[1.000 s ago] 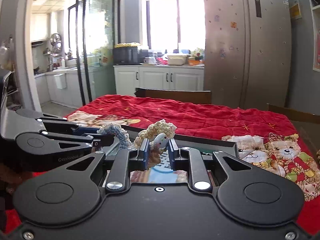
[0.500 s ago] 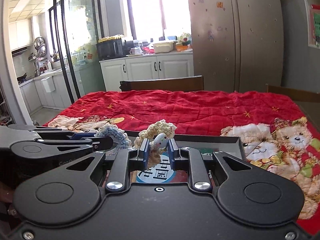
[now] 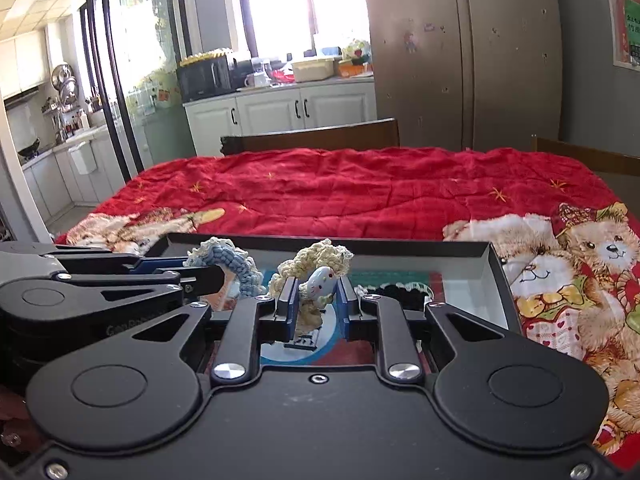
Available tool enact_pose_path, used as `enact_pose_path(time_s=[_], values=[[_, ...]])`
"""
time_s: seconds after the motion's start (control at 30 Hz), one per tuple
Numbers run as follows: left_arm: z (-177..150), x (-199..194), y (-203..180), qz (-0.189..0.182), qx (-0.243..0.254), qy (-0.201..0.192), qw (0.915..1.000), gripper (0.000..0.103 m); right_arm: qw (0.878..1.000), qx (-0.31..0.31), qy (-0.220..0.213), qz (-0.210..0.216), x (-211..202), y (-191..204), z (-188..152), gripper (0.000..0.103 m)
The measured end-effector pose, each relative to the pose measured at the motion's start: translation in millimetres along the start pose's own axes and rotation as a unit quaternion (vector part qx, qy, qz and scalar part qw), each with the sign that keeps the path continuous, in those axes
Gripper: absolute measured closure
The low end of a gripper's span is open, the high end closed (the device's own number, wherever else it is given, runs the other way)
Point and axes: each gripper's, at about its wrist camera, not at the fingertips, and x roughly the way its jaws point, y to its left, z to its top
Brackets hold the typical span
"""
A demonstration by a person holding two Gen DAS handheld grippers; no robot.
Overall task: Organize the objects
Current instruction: 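Carry the blue-and-white scrunchie in the left gripper while right gripper carries the cream scrunchie to the box, then open right gripper over the box while left gripper releases its scrunchie beside it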
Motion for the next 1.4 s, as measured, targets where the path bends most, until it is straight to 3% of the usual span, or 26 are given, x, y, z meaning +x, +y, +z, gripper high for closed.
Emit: enact_pose_path(time_s=[0.93,1.3,1.4], values=[[-9,27,-1,0.009,0.014,0.036,0.9992,0.084,0.999,0.015,0.030,0.001,20,-9,-7,0.084],[-10,29,-3,0.015,0.021,0.042,0.9988,0.063,0.999,0.024,0.047,0.005,25,-12,-7,0.082],[-10,28,-4,0.017,0.022,0.041,0.9988,0.062,0.998,0.027,0.050,0.005,26,-13,-7,0.081]])
